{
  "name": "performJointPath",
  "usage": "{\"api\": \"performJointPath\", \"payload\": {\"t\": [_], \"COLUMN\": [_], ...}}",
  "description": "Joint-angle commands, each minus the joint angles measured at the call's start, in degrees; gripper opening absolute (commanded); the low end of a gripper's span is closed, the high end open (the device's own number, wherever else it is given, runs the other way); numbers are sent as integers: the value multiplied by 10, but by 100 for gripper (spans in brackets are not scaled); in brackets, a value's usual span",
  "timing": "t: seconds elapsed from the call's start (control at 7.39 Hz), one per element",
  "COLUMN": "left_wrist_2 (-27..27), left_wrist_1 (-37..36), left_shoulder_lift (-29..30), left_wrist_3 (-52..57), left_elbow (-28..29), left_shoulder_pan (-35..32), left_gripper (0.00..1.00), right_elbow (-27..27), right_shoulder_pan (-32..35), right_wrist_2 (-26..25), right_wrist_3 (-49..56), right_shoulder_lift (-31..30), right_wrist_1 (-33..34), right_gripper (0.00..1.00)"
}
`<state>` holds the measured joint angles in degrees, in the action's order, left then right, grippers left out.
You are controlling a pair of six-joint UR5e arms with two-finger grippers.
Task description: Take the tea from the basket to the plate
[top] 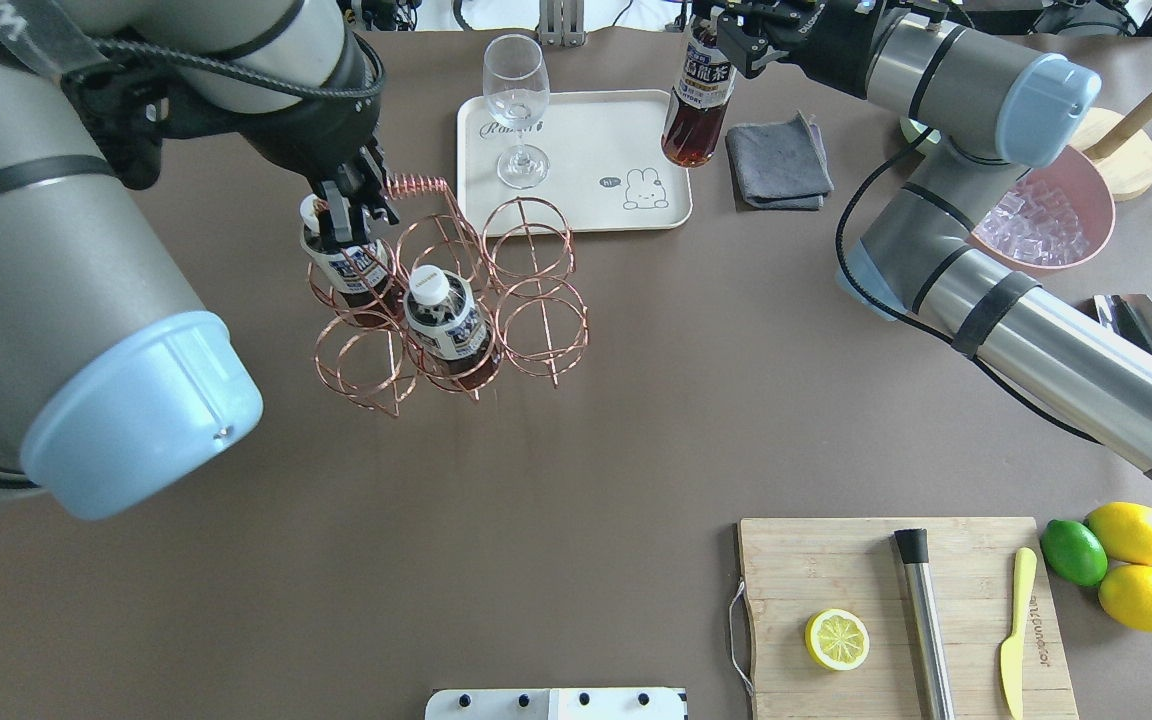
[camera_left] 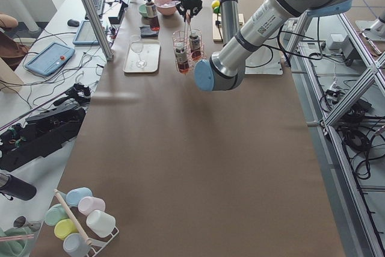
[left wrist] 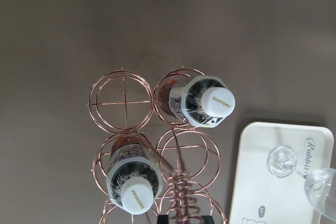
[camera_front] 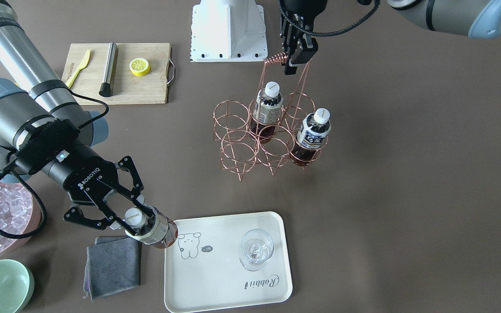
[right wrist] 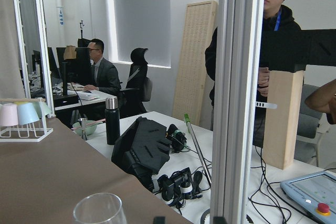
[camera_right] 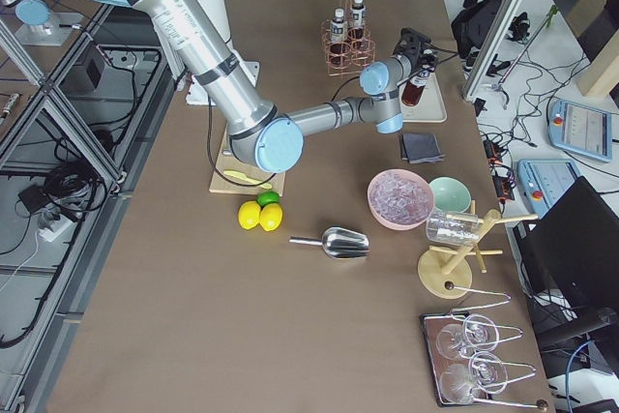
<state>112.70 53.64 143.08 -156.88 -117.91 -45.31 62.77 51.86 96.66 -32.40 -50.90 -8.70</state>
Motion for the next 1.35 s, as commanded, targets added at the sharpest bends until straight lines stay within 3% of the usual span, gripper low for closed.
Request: {"api": "performJointPath", "payload": {"t": [0.0,0.27,0.54,0.81,1.22], "left_wrist_2": [6,27,29,50,46], "left_wrist_1": [-34,-28,17,121,260], "left_shoulder_lift": [-29,-97,-171,-223,-220], "left_wrist_3": [135,253,355,430,482], "left_elbow": [-8,-1,38,112,296], "left_shoulder_pan": [-98,-142,-241,-320,-371], "left_gripper": [0,0,0,0,0], "right_elbow": [-88,-113,-120,-124,-123], "right_shoulder_pan": [-34,-57,-78,-89,-112], "right_wrist_2": [-126,-170,-201,-223,-253], "right_wrist_3": [1,2,29,33,53], "right_shoulder_lift": [40,56,66,72,70], "right_wrist_1": [2,2,3,3,-4], "right_gripper": [0,0,0,0,0]}}
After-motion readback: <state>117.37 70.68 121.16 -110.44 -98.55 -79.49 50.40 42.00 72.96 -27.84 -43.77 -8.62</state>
